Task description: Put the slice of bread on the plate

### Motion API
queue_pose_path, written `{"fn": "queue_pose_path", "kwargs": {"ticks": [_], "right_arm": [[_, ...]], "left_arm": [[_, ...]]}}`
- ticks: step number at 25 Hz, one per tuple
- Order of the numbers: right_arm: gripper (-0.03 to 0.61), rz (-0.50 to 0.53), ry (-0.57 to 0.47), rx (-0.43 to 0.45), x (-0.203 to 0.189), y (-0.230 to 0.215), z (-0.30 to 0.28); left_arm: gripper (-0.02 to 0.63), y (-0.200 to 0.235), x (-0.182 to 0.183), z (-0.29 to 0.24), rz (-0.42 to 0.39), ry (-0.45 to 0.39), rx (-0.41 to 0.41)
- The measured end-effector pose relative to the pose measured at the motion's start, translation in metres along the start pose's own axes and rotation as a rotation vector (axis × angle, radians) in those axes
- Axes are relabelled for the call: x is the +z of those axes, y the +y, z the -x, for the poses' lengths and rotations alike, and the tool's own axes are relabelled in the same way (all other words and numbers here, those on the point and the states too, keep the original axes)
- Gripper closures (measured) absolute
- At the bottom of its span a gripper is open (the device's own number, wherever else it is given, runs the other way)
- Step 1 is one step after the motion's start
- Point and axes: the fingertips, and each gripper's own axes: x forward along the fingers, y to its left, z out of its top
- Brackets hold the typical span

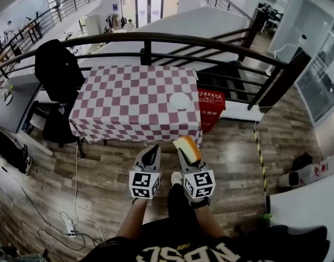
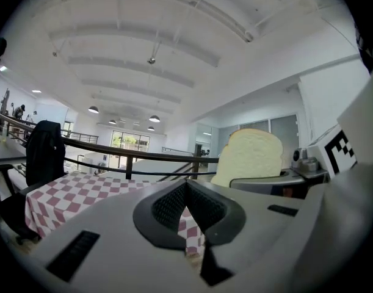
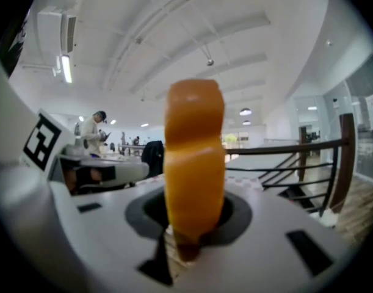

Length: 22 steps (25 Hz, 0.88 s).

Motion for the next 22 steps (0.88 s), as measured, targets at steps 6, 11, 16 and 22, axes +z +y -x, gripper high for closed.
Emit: {"fn": "queue_pose_path", "kwargs": {"ticks": [6, 11, 16, 22], "right_arm": [[0.483, 0.012, -0.043, 0.04, 0.053, -0.098, -0.107], [0.483, -0.006, -0.061, 0.057, 0.083, -0.169, -0.17], [0.483, 0.007, -0.011, 0.041, 0.072, -0.207, -0.208], [0.483, -0.022, 0.058, 0.075, 0.052, -0.218, -0.248]], "left_arm": [[0.594, 0.03, 0.032, -0.14, -0.022, 0.013, 0.038], [0.594, 0.049, 0.063, -0.224, -0.038, 0.004, 0.076], [0.594, 0.064, 0.057, -0.268, -0.034, 0.047, 0.096], [0.594, 0.08, 0.037, -0.302, -0.027, 0.088, 0.087]]}}
